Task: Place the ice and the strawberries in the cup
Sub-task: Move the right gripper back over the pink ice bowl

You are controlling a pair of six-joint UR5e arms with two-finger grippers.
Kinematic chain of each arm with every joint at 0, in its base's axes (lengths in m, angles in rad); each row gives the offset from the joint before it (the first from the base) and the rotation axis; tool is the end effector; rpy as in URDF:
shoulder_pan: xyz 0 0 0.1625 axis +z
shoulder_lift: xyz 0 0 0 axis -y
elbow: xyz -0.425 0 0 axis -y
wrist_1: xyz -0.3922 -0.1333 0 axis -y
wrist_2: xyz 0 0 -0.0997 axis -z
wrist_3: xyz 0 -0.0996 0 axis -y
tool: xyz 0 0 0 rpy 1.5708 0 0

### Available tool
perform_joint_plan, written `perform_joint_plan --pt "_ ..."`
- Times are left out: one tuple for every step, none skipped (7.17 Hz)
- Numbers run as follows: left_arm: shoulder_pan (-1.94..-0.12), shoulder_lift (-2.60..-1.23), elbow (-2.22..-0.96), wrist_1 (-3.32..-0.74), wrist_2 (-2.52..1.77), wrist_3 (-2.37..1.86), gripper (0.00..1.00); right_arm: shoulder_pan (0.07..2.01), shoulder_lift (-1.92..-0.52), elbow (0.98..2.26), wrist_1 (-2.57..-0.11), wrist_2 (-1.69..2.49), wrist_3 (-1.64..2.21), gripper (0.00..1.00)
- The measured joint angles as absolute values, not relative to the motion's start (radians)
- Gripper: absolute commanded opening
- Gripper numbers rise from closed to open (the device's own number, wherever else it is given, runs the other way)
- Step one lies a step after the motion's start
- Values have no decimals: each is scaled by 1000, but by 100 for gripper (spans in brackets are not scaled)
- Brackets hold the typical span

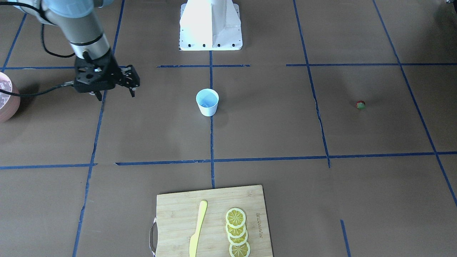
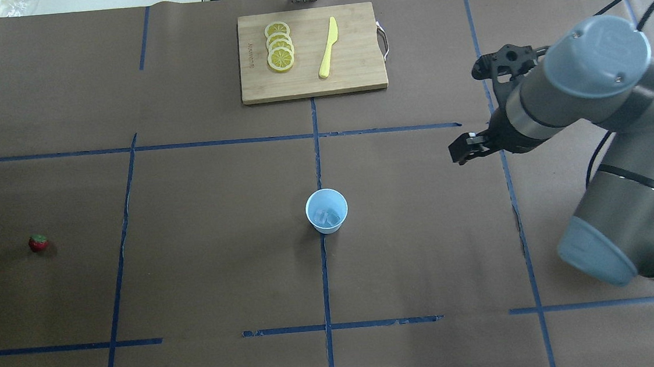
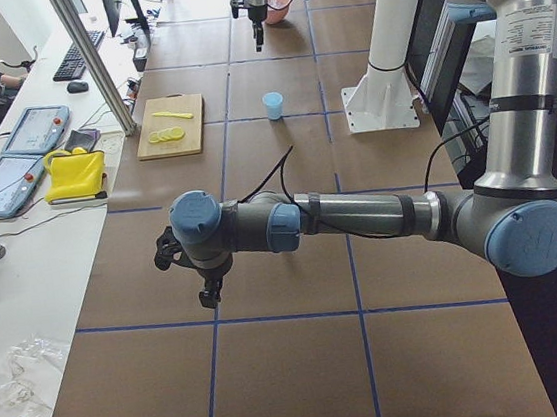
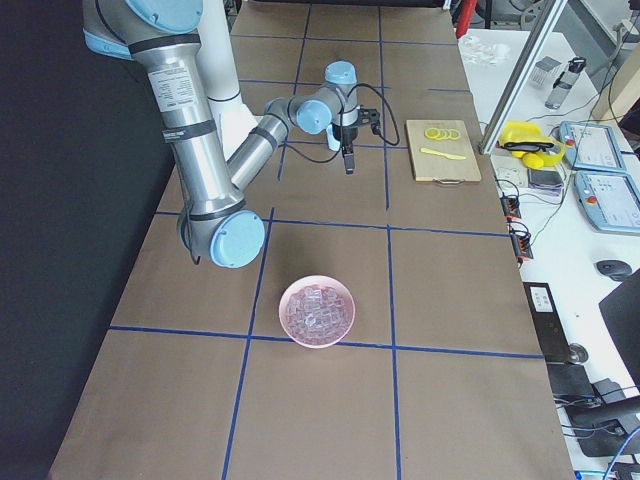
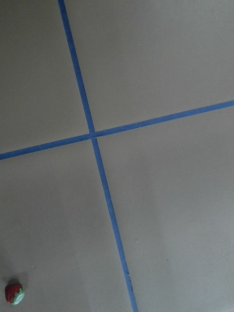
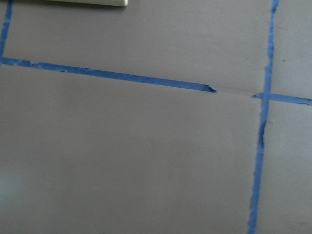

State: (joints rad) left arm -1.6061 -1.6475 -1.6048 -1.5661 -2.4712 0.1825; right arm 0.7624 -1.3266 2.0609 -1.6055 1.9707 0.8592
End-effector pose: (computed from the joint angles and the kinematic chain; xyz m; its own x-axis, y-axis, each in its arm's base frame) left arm -0.0739 -0.5258 0.5939 0.6198 0.2403 -0.7470 -0.0787 0.9662 0.2455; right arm -0.3175 -0.4339 0.3181 0.7161 -0.1479 0.6822 0.0168 0.9807 0.1949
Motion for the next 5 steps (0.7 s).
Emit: perform_joint_plan --pt "-1606 -1648 -1605 -1566 -2471 183 100 827 -1466 2064 -1472 2029 785 99" --pt "-1606 -1648 -1606 -1567 -2471 183 100 892 -1594 2063 -1368 2073 699 99" --pt "-1603 -1648 -1608 -1567 -2471 183 100 956 -1706 2060 -1296 2096 603 99" --pt "-1600 -1648 -1609 -1567 -2471 183 100 1017 -1794 2052 -1256 2107 501 99" --pt "-1598 -1648 -1611 -1566 -2471 183 100 1088 -1857 2028 -1238 2133 385 99"
